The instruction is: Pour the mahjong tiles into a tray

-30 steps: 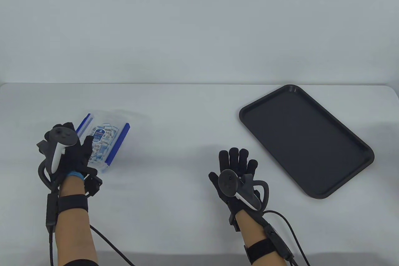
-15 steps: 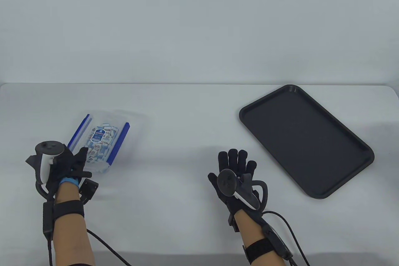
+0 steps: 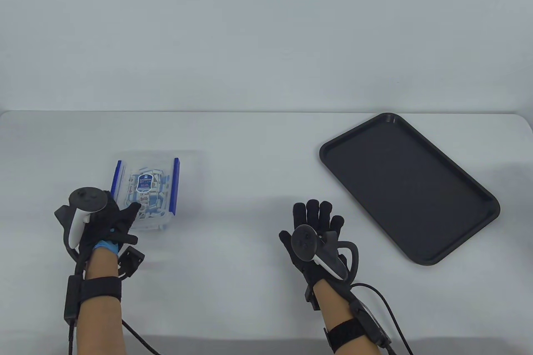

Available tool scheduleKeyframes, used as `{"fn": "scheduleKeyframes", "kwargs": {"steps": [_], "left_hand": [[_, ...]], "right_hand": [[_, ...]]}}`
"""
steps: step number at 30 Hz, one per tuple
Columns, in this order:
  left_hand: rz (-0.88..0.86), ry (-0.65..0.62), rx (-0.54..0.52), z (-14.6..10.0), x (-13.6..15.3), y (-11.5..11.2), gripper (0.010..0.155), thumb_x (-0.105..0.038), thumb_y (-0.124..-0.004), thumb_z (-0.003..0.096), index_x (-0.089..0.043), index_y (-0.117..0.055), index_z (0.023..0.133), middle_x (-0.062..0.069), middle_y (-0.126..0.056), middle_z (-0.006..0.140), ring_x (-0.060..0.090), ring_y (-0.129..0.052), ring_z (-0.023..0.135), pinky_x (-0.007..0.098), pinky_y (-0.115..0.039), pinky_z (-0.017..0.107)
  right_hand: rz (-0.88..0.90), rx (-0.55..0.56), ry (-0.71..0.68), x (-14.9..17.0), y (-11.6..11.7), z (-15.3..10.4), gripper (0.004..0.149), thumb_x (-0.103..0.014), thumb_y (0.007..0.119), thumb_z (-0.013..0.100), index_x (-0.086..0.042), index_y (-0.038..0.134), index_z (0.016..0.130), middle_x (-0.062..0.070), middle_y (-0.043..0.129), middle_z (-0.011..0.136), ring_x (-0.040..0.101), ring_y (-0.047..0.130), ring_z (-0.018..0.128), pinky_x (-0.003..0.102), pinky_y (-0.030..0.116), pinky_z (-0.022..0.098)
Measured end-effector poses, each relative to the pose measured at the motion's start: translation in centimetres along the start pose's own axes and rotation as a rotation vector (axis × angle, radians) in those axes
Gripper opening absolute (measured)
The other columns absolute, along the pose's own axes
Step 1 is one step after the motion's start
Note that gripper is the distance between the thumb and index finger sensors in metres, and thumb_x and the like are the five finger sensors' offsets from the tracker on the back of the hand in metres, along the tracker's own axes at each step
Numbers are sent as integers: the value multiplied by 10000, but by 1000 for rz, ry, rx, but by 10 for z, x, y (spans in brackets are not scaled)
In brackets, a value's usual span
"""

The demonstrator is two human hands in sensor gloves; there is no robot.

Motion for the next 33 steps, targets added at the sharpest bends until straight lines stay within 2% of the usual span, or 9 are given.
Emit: {"fn": "scheduleKeyframes", "kwargs": {"steps": [8, 15, 21, 27, 31, 33], "left_hand": [[34, -61, 57, -17, -28, -36, 907, -600, -698, 604, -167, -119, 1152, 171, -262, 1183, 393, -475, 1043, 491, -456, 788], [-4, -137, 148, -31, -62, -80, 915, -592, -668, 620, -157, -38, 1123, 170, -165, 1186, 414, -372, 1078, 501, -398, 798], [-13, -204, 176, -48, -90, -116, 910, -589, -653, 628, -157, -14, 1111, 174, -139, 1177, 419, -343, 1078, 499, -378, 798], [62, -265, 202, -69, -117, -149, 929, -624, -628, 626, -144, 3, 1111, 183, -155, 1175, 413, -368, 1075, 497, -392, 794], [100, -325, 185, -80, -129, -164, 938, -646, -617, 622, -117, -24, 1120, 202, -199, 1171, 418, -413, 1061, 502, -421, 780], [102, -314, 201, -85, -133, -170, 938, -646, -612, 624, -118, -16, 1118, 200, -193, 1171, 417, -409, 1062, 503, -418, 781]], "right_hand": [[17, -9, 17, 4, 1, 1, 730, -597, 450, 604, -239, 153, 1167, 140, 91, 1191, 411, 19, 1074, 593, 73, 741], [54, -13, 44, 11, 0, 1, 727, -596, 447, 606, -238, 153, 1166, 141, 93, 1191, 410, 21, 1075, 593, 75, 741], [77, -18, 55, 14, 1, 2, 726, -595, 445, 607, -236, 152, 1166, 143, 93, 1190, 413, 23, 1074, 592, 77, 742], [114, -28, 63, 14, 2, 2, 732, -596, 441, 607, -230, 139, 1164, 146, 91, 1189, 414, 24, 1074, 592, 80, 743], [163, -32, 77, 16, 3, 3, 750, -598, 427, 608, -210, 84, 1151, 158, 85, 1187, 420, 20, 1070, 592, 81, 743], [198, -40, 82, 17, 4, 3, 753, -600, 422, 608, -207, 74, 1149, 159, 81, 1187, 421, 19, 1069, 591, 82, 743]]}}
Point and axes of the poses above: the tracker on the back of each hand, its own x axis roughly to the little-finger side, its own z axis roughly from the wrist to the fingertips, y = z × x, the point moved 4 cm from there along z, roughly from the wrist to the fingertips
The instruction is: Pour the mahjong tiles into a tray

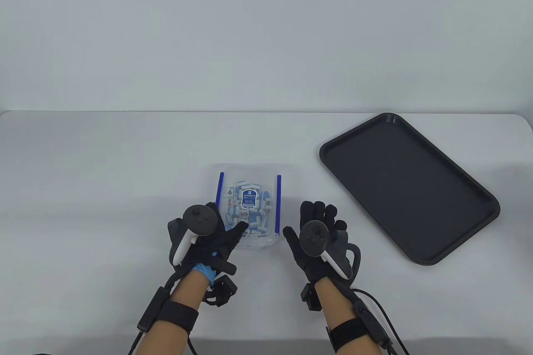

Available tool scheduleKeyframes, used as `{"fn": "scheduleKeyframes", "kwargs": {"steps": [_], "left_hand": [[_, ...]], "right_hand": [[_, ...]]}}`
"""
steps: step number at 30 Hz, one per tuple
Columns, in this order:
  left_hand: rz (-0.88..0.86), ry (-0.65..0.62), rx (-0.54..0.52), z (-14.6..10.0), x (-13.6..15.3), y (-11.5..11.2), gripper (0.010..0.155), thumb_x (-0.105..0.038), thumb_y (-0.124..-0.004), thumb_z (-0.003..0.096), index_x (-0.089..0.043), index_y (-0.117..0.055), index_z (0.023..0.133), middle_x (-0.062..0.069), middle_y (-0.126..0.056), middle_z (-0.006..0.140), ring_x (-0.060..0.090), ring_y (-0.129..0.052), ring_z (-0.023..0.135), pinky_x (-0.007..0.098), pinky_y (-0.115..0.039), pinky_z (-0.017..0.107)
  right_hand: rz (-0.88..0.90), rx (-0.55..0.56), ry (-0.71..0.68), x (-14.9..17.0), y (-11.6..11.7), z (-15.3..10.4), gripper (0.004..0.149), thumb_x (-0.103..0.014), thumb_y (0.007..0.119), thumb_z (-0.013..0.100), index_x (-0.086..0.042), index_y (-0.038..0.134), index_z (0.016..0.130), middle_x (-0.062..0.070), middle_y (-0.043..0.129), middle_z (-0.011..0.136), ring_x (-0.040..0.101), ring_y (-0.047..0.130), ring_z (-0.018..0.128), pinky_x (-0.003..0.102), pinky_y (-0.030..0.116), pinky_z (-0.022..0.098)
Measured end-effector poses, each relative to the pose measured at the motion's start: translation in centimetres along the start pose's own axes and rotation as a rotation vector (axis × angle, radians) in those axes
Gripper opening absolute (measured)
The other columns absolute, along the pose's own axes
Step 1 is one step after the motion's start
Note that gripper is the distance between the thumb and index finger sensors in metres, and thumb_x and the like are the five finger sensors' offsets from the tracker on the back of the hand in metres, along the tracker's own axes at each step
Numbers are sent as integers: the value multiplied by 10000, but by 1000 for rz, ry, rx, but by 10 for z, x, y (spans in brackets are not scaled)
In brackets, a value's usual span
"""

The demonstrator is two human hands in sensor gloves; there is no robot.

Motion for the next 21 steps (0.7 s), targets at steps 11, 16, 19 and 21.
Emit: {"fn": "scheduleKeyframes", "kwargs": {"steps": [11, 16, 19, 21], "left_hand": [[17, -42, 48, -9, -19, -21, 934, -634, -594, 636, -90, 0, 1108, 226, -183, 1158, 431, -405, 1054, 515, -419, 773], [-112, -18, 34, -4, -10, -15, 765, -545, -526, 673, -126, -79, 1132, 206, -312, 1155, 364, -591, 997, 471, -552, 733], [-246, 37, 0, 2, 2, -7, 634, -461, -507, 687, -107, -260, 1151, 193, -510, 1105, 323, -740, 899, 450, -650, 667], [-306, 42, 22, 5, 6, -7, 616, -454, -502, 692, -90, -308, 1150, 195, -573, 1068, 316, -776, 855, 449, -671, 641]], "right_hand": [[243, -80, 48, 6, 15, 6, 789, -599, 411, 612, -125, 56, 1134, 214, 119, 1177, 489, 120, 1060, 593, 153, 757], [417, -112, 101, 11, 24, 11, 781, -570, 430, 621, -61, 127, 1131, 248, 287, 1161, 500, 374, 1040, 573, 339, 766], [450, -115, 132, 11, 27, 14, 738, -535, 431, 636, -30, 214, 1127, 207, 512, 1111, 417, 639, 964, 530, 526, 727], [438, -73, 155, 12, 25, 14, 698, -509, 443, 639, -34, 284, 1126, 169, 643, 1035, 346, 759, 872, 494, 616, 678]]}}
Point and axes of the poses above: the tracker on the back of each hand, its own x axis roughly to the little-finger side, its own z axis roughly from the wrist to the fingertips, y = z × x, the point moved 4 cm from there along z, roughly from the wrist to the fingertips
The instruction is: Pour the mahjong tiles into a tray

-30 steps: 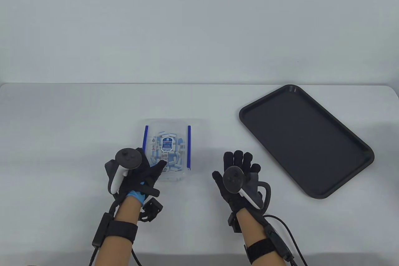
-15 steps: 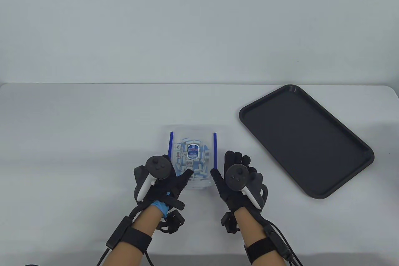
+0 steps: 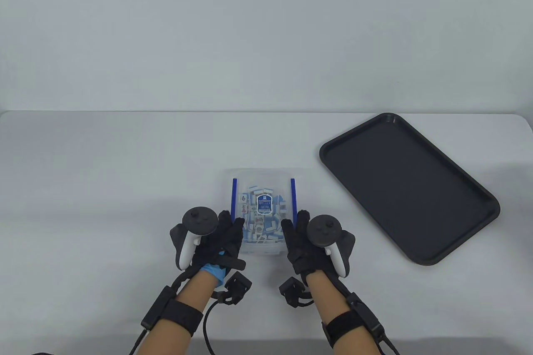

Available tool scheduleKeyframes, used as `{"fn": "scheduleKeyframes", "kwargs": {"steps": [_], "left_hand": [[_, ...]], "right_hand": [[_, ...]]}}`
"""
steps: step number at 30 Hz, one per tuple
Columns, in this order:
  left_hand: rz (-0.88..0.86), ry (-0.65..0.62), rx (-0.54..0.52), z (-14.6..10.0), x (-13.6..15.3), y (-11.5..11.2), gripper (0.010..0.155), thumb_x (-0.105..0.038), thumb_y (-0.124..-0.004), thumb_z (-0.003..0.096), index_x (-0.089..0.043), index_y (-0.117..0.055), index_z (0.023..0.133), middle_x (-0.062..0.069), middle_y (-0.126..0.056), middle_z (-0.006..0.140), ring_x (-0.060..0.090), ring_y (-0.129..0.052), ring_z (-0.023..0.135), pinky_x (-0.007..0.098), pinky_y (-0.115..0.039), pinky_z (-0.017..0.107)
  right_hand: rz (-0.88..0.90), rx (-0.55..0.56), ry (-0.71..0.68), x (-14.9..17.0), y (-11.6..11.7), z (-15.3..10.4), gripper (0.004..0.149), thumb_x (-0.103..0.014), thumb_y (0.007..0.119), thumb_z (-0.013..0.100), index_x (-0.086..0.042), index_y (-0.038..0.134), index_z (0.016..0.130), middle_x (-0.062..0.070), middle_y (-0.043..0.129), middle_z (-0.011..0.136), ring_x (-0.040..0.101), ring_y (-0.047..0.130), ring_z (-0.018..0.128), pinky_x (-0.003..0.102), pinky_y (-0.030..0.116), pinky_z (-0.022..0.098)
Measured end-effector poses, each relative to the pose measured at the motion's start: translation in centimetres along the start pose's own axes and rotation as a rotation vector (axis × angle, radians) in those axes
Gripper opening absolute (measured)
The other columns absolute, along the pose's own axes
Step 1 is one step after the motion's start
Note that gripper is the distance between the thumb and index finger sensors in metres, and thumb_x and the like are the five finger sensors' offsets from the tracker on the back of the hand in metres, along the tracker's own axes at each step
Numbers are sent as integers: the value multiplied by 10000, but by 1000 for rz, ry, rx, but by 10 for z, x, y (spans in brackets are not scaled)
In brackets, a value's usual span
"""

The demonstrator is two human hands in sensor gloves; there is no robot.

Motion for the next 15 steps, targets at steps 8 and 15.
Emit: {"fn": "scheduleKeyframes", "kwargs": {"steps": [8, 15], "left_hand": [[43, 12, -51, 3, -2, 4, 562, -408, -487, 691, -47, -430, 1118, 183, -715, 962, 311, -873, 732, 439, -743, 571], [74, 4, -66, 1, -4, 4, 551, -384, -498, 691, -20, -455, 1103, 192, -740, 948, 318, -898, 714, 436, -765, 556]], "right_hand": [[52, 75, 18, 5, -10, 3, 568, -395, 458, 636, -45, 492, 1081, 150, 816, 869, 271, 908, 639, 419, 748, 550], [-2, 112, -26, 2, -12, 4, 563, -370, 467, 624, -4, 531, 1047, 150, 852, 836, 261, 935, 600, 404, 779, 528]]}}
Point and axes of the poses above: the tracker on the back of each hand, its own x axis roughly to the little-finger side, its own z axis roughly from the wrist to the fingertips, y = z × x, the point moved 4 cm from there along z, roughly from the wrist to the fingertips
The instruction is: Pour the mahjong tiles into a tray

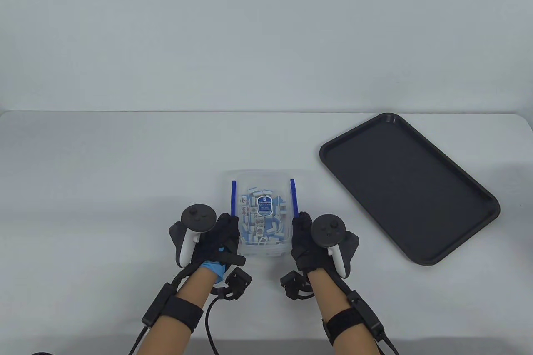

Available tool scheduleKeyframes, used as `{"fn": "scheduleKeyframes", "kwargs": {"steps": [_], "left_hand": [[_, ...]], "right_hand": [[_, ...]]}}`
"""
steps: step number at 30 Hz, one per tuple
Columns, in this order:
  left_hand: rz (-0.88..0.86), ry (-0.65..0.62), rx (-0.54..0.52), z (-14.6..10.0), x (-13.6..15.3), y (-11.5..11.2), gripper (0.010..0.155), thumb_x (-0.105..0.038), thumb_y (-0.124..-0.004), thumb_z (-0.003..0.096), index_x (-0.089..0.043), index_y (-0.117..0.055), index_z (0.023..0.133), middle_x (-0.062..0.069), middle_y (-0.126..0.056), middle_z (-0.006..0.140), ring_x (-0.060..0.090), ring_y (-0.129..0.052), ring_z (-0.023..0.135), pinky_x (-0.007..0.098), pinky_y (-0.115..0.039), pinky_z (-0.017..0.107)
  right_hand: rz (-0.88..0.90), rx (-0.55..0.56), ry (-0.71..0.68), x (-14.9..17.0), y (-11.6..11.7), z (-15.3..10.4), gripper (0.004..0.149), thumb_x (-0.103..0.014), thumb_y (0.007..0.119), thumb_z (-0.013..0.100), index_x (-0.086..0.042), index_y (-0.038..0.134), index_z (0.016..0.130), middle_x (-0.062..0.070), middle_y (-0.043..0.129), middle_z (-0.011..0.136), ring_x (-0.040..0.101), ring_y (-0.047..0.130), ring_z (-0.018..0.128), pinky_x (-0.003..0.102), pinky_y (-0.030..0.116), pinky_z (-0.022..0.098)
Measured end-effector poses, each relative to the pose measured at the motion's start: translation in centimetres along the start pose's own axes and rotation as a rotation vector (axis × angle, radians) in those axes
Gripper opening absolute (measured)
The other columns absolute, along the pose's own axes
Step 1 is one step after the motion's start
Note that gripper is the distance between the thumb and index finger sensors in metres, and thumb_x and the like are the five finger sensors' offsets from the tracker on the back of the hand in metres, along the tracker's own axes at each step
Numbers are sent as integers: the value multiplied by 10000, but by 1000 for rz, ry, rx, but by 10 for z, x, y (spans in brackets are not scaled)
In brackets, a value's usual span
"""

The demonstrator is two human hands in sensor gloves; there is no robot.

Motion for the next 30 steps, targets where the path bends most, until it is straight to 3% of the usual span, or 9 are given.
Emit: {"fn": "scheduleKeyframes", "kwargs": {"steps": [7, 9, 11, 13, 16, 18, 20, 27, 30], "left_hand": [[-15, 46, -21, 1, 8, 2, 530, -372, -504, 686, -20, -503, 1083, 158, -797, 912, 270, -955, 675, 395, -816, 525], [-167, 43, 16, 3, 17, -2, 523, -365, -511, 688, -20, -515, 1081, 160, -803, 902, 278, -953, 668, 404, -809, 521], [-157, 49, 22, 3, 18, -1, 523, -372, -511, 691, -34, -507, 1091, 154, -791, 915, 279, -934, 698, 418, -786, 546], [-115, 32, 9, 1, 15, 0, 545, -386, -501, 695, -74, -413, 1132, 157, -686, 1006, 312, -837, 822, 457, -704, 629], [-109, -18, 36, -3, 10, -3, 688, -492, -475, 685, -131, -105, 1140, 188, -295, 1173, 427, -449, 1058, 531, -449, 757], [-107, -55, 58, -4, 6, -5, 735, -537, -466, 676, -167, -6, 1115, 160, -125, 1183, 424, -236, 1097, 537, -323, 776], [-144, -102, 111, -4, 0, -8, 750, -552, -459, 674, -181, 39, 1095, 144, -17, 1170, 420, -102, 1084, 542, -227, 770], [-384, -125, 366, -5, -11, -33, 765, -554, -436, 681, -163, 96, 1068, 166, 99, 1123, 437, 41, 1040, 555, -88, 720], [-450, -112, 382, -4, -11, -32, 766, -547, -430, 684, -152, 106, 1061, 177, 114, 1113, 443, 60, 1030, 559, -74, 713]], "right_hand": [[103, -10, 63, 15, -4, 5, 548, -357, 481, 622, 14, 579, 1013, 129, 876, 812, 242, 957, 580, 397, 799, 516], [117, -1, 83, 20, -7, 7, 544, -360, 492, 624, 4, 589, 1017, 128, 880, 820, 251, 959, 589, 399, 796, 519], [121, -5, 83, 19, -8, 5, 548, -366, 497, 630, -5, 567, 1037, 138, 856, 859, 275, 942, 641, 415, 772, 540], [75, 27, 73, 16, -11, 3, 564, -369, 500, 636, -18, 490, 1078, 175, 767, 957, 343, 879, 761, 460, 716, 597], [-1, 29, 44, 12, -13, -1, 616, -411, 473, 637, -76, 321, 1131, 216, 492, 1121, 465, 608, 979, 564, 516, 718], [8, 22, 25, 9, -16, -3, 646, -444, 467, 637, -106, 249, 1142, 231, 311, 1157, 503, 397, 1039, 595, 364, 749], [79, -27, 25, 8, -16, -4, 666, -476, 457, 635, -124, 215, 1147, 213, 258, 1169, 499, 290, 1056, 591, 294, 760], [199, -249, -17, 1, 1, -7, 680, -502, 425, 643, -142, 153, 1152, 198, 187, 1182, 482, 192, 1072, 578, 222, 770], [271, -341, -25, -4, 11, -9, 703, -503, 409, 649, -126, 75, 1140, 220, 112, 1171, 494, 155, 1065, 577, 201, 772]]}}
Point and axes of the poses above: the tracker on the back of each hand, its own x axis roughly to the little-finger side, its own z axis roughly from the wrist to the fingertips, y = z × x, the point moved 4 cm from there along z, roughly from the wrist to the fingertips
